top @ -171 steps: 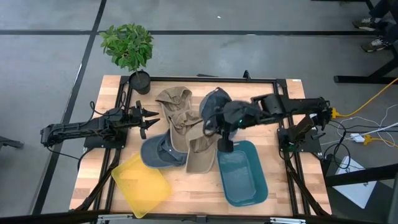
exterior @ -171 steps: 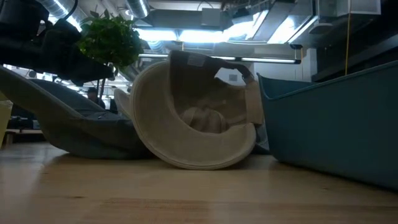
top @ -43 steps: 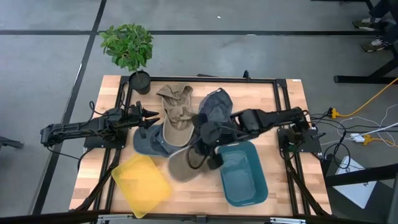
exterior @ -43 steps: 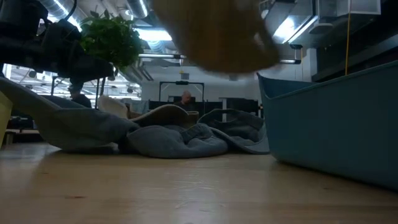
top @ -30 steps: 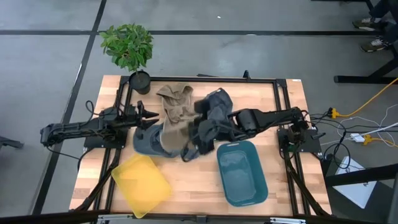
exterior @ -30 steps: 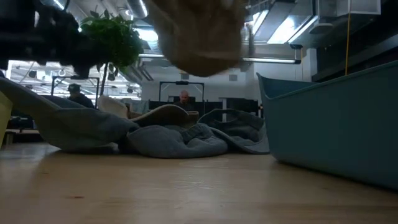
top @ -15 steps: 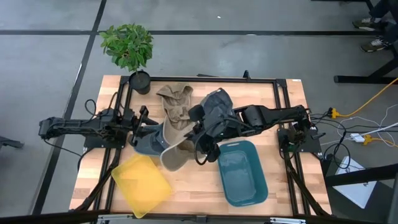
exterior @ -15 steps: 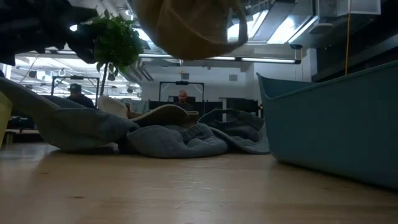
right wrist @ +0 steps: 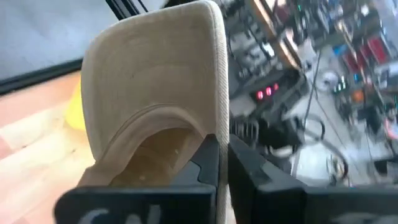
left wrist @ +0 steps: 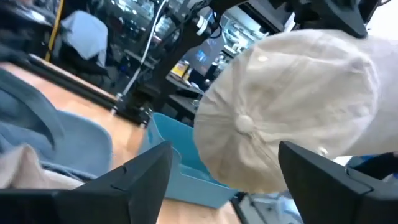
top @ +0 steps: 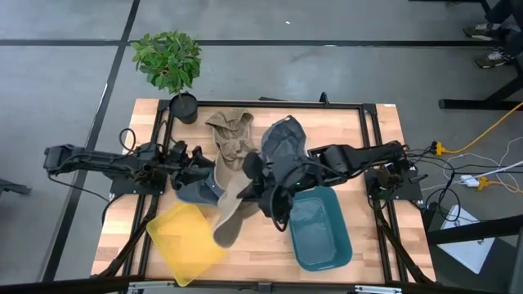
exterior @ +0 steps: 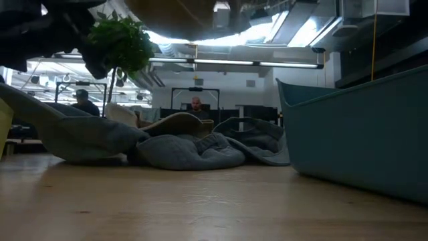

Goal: Pick & Place hat
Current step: Put the right brown cap into the blue bin

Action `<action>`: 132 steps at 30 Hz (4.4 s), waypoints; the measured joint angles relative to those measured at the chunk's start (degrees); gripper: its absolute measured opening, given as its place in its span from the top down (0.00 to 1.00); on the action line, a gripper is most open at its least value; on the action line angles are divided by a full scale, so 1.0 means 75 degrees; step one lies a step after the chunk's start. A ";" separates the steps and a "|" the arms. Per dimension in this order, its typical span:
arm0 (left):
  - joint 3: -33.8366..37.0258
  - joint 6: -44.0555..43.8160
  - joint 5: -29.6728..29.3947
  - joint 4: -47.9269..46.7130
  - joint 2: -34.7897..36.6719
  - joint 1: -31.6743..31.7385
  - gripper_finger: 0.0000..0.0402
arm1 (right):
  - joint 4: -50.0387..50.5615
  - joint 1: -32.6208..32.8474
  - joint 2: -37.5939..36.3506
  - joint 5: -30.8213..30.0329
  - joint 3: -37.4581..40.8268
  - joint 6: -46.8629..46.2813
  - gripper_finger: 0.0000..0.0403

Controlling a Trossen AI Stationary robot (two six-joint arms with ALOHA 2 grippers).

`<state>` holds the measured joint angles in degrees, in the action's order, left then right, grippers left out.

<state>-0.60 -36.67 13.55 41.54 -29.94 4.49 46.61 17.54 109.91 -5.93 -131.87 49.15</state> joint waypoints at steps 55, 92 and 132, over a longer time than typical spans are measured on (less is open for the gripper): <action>-0.2588 -0.1382 0.1545 0.1239 -0.4143 -0.1175 0.86 | -0.0524 -0.0032 0.0160 0.0393 0.0000 0.0869 0.96; -0.2648 -0.2705 0.1077 -0.1019 -0.3114 0.0205 0.92 | 0.2166 -0.0054 0.0079 -0.0466 -0.0266 -0.4130 0.43; -0.5300 0.0459 0.0602 -0.2769 -0.4666 -0.0916 0.92 | 0.2339 -0.0661 0.0558 -0.0799 -0.0244 -0.5374 0.42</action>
<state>-40.35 -33.23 18.06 20.77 -64.94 -2.38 64.15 12.59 114.09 -11.92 -133.70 8.84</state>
